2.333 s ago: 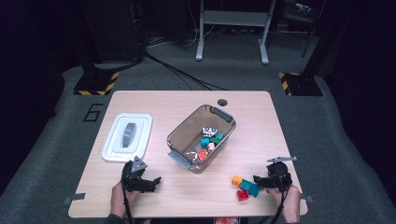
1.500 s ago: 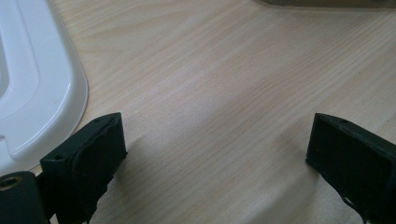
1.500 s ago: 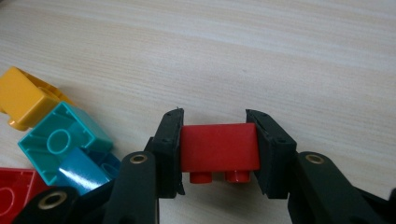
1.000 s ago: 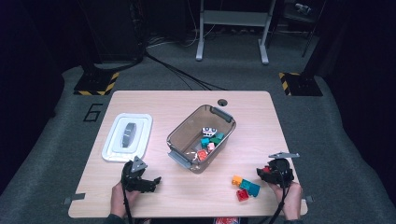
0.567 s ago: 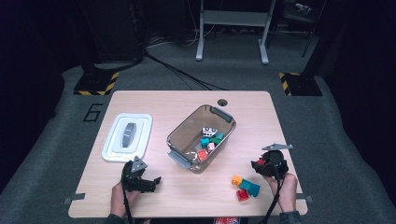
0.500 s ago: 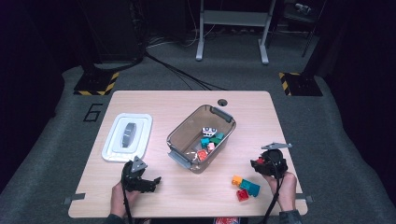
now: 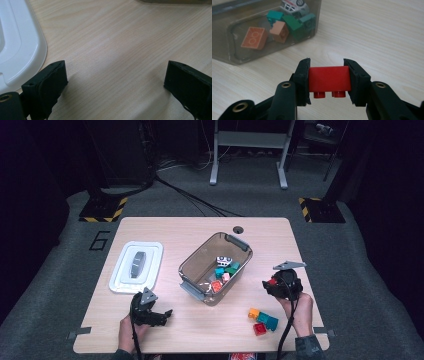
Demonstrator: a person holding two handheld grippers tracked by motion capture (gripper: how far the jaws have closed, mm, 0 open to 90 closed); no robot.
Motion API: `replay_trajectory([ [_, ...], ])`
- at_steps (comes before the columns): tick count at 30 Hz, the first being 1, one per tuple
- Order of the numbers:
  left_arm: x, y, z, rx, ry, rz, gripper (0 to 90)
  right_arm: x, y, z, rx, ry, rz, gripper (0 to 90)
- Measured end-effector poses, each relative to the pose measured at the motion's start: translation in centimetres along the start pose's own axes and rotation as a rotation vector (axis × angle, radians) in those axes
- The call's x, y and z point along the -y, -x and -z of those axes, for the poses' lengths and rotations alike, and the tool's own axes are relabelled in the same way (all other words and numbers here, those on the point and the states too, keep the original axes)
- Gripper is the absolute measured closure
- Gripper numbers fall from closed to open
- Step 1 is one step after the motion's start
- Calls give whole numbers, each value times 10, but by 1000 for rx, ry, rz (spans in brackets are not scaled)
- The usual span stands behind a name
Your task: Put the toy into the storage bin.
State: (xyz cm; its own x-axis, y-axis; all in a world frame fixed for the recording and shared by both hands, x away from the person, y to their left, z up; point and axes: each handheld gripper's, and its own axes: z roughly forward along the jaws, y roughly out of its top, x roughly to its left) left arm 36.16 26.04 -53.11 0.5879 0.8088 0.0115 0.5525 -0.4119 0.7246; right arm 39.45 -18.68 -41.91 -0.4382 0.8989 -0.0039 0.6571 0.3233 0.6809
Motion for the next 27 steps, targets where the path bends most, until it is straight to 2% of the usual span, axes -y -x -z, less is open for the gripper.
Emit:
replay_trajectory([
  [7,0,0,0,0,0,1,45,-21,-11,3,-7,18,43,582],
  [8,0,0,0,0,0,0,45,-24,-14,3,-1,19,31,581],
  [9,0,0,0,0,0,0,45,-28,-14,4,-7,22,49,582],
  [16,0,0,0,0,0,0,45,-48,-22,8,-11,44,88,581],
  [17,0,0,0,0,0,0,45,-50,-24,9,-10,45,81,581],
  [18,0,0,0,0,0,1,45,-53,-25,9,-12,53,96,582],
  [27,0,0,0,0,0,1,45,-73,-37,8,-21,60,133,582],
])
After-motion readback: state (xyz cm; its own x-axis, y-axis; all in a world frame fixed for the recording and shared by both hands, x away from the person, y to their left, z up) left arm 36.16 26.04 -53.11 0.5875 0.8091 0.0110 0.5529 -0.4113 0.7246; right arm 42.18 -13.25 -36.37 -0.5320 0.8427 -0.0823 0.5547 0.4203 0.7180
